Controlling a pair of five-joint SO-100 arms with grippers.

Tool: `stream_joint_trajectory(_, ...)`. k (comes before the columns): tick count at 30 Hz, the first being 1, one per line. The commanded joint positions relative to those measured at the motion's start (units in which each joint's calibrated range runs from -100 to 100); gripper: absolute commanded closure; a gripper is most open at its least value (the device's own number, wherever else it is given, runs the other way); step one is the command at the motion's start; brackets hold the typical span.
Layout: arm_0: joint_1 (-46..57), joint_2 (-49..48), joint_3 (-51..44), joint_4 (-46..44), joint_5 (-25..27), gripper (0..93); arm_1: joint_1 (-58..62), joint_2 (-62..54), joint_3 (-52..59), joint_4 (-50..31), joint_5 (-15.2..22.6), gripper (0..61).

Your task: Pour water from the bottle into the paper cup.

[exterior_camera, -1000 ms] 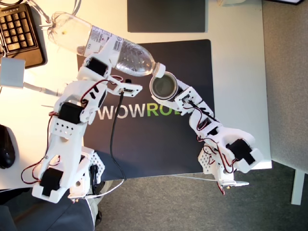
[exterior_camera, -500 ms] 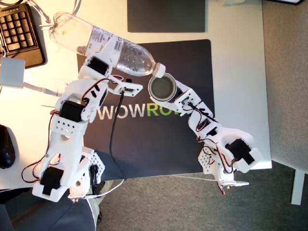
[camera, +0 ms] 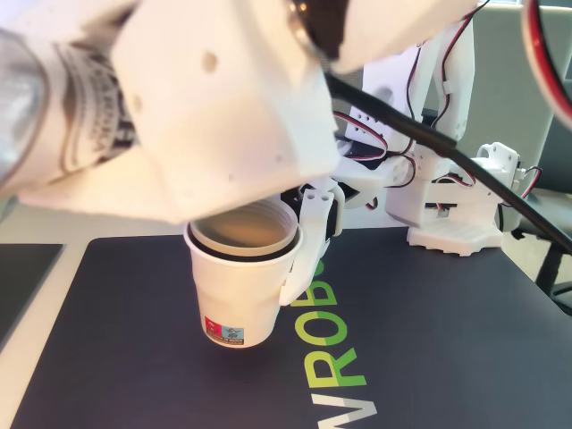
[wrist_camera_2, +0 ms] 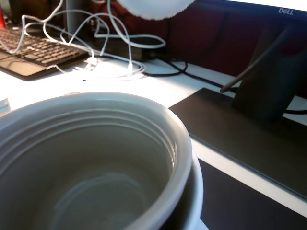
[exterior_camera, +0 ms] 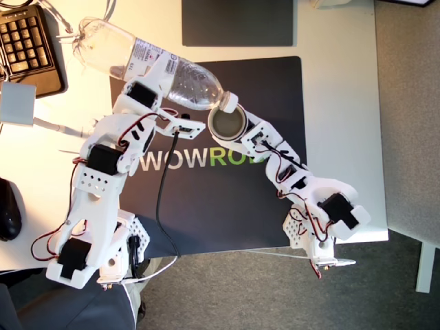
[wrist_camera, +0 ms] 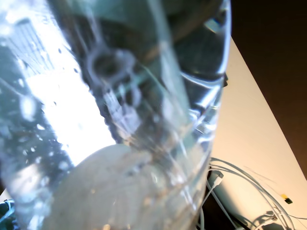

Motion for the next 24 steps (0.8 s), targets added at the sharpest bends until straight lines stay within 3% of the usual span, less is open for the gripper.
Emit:
stream_joint_trajectory(1,0.4,-0.5,-8.2,-0.2,-0.3,92.7,1.4,-1.6,-7.5,1.9,0.3,61.2)
stream_joint_trajectory(24,-0.4,-7.2,-1.0,1.4,-0.5,92.7,2.5,-2.2,-8.7,1.3,-0.6,61.2)
